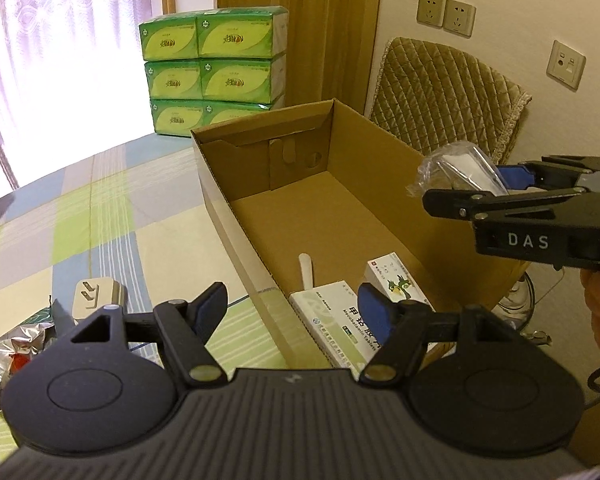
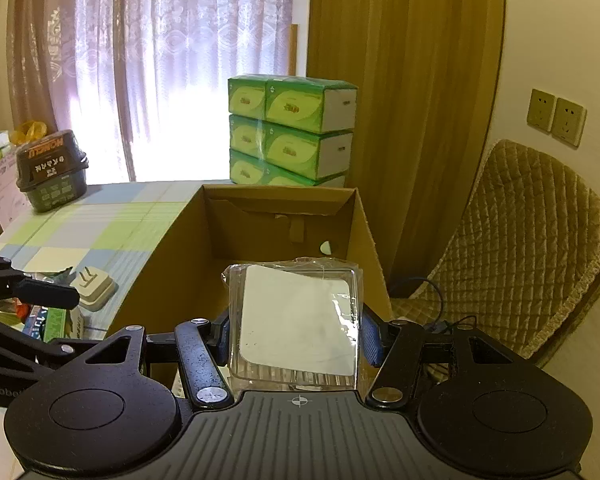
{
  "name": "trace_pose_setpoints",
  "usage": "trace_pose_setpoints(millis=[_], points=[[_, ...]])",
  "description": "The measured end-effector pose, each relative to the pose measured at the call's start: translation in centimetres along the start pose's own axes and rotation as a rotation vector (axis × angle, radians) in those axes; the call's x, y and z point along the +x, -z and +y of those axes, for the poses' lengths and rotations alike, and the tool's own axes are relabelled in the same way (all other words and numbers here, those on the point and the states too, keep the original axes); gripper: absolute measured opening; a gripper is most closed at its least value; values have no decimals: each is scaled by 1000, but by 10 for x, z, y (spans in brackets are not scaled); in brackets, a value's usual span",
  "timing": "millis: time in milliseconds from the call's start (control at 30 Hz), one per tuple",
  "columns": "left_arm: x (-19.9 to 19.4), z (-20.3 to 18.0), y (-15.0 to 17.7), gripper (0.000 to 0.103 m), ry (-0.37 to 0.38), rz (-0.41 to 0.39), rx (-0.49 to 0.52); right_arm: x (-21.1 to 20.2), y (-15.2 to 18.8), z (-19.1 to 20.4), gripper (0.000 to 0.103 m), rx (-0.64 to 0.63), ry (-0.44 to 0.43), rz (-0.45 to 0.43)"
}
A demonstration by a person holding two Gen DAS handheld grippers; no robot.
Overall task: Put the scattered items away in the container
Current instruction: 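Lower the tablets box and packet into the cardboard box and open both tools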
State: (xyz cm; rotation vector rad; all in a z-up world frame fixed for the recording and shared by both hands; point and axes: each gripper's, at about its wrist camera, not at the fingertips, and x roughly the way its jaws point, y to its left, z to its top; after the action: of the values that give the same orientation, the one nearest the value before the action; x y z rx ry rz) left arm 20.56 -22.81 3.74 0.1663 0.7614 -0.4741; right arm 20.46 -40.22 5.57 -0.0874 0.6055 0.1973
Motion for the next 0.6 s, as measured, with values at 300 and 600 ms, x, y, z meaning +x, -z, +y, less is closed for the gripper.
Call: trace_pose_setpoints(millis=[300, 600], points=[[-1, 2, 1, 68, 2, 3, -4, 9, -2, 2, 61, 7, -30, 16], [-2, 5, 4, 68, 0, 14, -10, 7, 3, -3, 93, 16, -13, -10]])
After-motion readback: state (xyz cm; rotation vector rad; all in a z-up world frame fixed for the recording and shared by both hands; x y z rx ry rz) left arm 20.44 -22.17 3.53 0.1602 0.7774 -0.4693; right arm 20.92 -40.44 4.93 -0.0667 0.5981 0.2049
